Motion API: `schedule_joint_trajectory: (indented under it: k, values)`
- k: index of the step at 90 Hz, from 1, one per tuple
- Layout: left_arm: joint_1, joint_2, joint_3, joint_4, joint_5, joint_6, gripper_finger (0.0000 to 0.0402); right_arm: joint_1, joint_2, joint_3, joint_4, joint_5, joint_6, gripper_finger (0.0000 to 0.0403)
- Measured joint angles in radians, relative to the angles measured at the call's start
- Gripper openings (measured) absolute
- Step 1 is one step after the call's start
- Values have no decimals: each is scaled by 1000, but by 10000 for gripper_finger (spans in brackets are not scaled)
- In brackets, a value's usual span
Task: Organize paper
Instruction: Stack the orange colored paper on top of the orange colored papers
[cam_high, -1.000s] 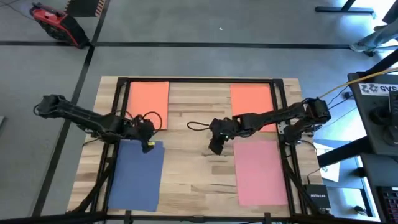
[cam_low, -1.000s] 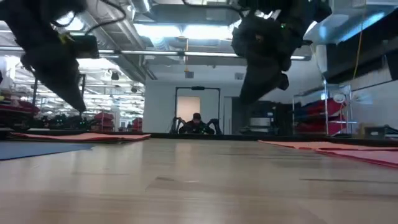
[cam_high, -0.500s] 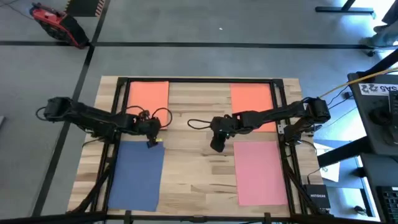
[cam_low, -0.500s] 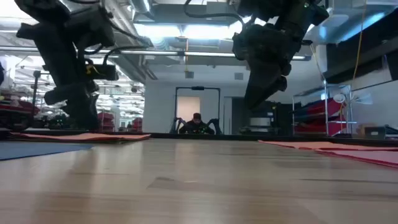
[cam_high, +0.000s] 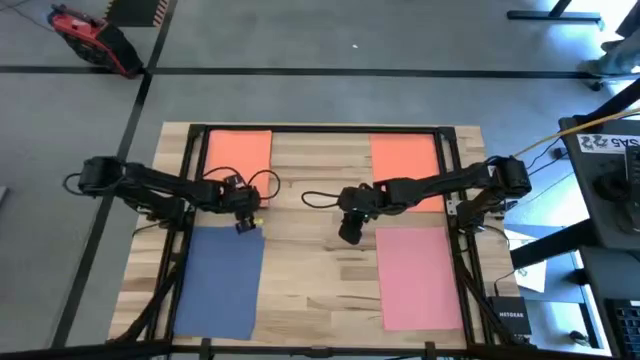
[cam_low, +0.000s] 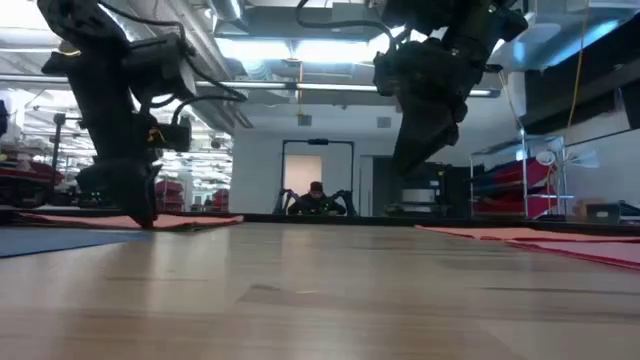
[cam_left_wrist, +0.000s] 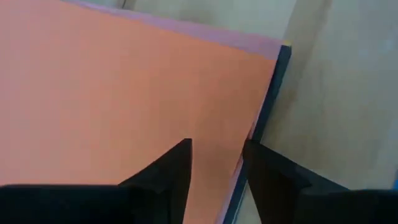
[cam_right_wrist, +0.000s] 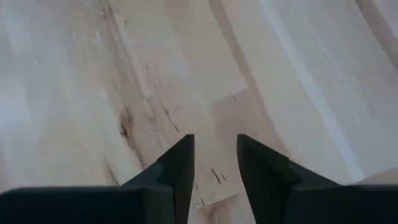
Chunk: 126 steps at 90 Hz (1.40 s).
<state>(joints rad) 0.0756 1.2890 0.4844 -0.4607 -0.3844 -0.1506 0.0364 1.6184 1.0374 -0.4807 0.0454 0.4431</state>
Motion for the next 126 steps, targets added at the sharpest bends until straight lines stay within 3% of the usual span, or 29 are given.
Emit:
schedule_joint_trajectory:
  k: [18,46,71,95,126]
  values:
    - [5,7,16,-12,1,21,117,0,0,0,-1,4,-2,111]
    - [4,0,123,-75,4,54,6,0,0,0,-1,7,-4,111]
    - [-1,-3,165,-80,80,23,0,0,0,0,38,6,-11,111]
    - [-47,-39,242,-50,118,-56,0,-4,0,-1,287,-34,-50,111]
    - [-52,-208,254,21,209,-397,0,-107,64,-1,626,-294,364,111]
